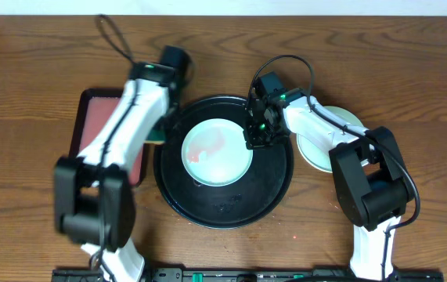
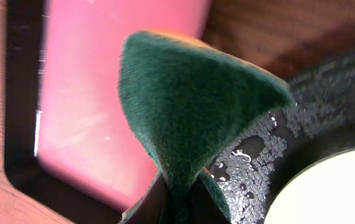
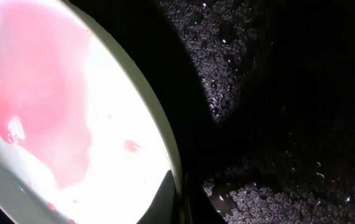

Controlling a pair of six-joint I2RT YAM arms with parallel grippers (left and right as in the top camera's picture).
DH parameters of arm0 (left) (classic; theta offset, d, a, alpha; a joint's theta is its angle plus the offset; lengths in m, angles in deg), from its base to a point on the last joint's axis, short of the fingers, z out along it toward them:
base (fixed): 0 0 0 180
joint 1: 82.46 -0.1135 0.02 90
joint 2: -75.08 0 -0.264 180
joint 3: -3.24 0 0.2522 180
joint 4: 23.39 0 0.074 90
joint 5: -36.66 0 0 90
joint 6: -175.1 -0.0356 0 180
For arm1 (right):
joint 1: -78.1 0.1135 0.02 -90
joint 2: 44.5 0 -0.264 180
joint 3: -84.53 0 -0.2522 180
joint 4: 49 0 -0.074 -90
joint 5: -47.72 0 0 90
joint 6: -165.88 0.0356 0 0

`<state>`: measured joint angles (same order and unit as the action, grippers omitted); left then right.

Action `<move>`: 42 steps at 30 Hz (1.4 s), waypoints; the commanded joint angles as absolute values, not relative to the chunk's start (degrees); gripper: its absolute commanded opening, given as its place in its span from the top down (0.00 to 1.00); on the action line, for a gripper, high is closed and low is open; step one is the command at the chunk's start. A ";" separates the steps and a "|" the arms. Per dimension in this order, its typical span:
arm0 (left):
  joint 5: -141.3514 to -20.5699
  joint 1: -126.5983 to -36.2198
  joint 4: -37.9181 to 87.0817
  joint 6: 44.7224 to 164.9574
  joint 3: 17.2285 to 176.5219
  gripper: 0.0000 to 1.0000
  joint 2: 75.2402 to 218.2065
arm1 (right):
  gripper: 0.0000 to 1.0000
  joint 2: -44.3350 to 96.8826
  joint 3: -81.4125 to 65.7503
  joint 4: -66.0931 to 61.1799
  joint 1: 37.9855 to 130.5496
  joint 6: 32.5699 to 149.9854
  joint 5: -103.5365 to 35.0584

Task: Clean dirty plates on tray and stack at the side
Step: 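Move the left gripper with the sponge back over the liquid tray, then lift the pale green plate with the right gripper onto the plate stack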

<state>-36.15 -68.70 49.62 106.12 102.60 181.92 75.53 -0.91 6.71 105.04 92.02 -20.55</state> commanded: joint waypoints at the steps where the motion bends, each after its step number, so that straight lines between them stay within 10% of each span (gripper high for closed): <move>1: -41.49 -73.51 50.34 106.45 105.09 0.93 175.21 | 0.99 77.34 -0.61 6.91 105.20 92.59 -22.27; 14: -50.14 -84.26 51.59 101.22 104.18 0.93 174.08 | 0.99 68.62 -0.43 7.78 105.57 94.80 -28.44; 42: -50.16 -89.29 50.93 101.48 104.11 0.92 174.08 | 0.99 52.93 -0.43 9.99 140.84 95.12 -121.98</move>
<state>-50.08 -89.11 50.82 101.79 104.24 174.03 54.41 -0.87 10.19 139.31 94.34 -107.21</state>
